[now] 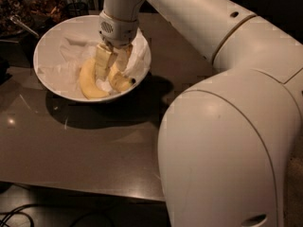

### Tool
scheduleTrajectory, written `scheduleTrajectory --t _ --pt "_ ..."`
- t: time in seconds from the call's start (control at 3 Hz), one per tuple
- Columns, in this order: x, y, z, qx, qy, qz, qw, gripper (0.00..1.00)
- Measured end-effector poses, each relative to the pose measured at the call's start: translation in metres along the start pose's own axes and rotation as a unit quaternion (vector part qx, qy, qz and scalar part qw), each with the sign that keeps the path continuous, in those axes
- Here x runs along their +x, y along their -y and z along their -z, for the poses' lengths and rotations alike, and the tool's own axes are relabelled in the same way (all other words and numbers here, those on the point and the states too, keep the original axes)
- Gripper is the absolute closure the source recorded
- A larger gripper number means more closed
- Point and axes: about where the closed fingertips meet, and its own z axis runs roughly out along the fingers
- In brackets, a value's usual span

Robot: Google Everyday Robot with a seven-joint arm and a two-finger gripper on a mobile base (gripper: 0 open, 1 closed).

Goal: Pick banana from white bowl

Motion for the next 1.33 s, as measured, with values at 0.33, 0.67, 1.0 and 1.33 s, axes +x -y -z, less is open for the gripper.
scheduleTrajectory --t 0.33,0.67,1.0,1.33 --pt "0.001 0.004 -0.008 -0.006 -0.004 -0.006 1.0 0.46" --pt "0.005 0.014 -0.011 -0.007 -0.003 -0.026 0.9996 0.46" --pt "0.005 0.014 -0.012 -0.007 -0.003 -0.026 0.9996 0.5" --pt "0.003 0.015 -0.019 -0.006 -0.013 -0.023 0.9996 0.54"
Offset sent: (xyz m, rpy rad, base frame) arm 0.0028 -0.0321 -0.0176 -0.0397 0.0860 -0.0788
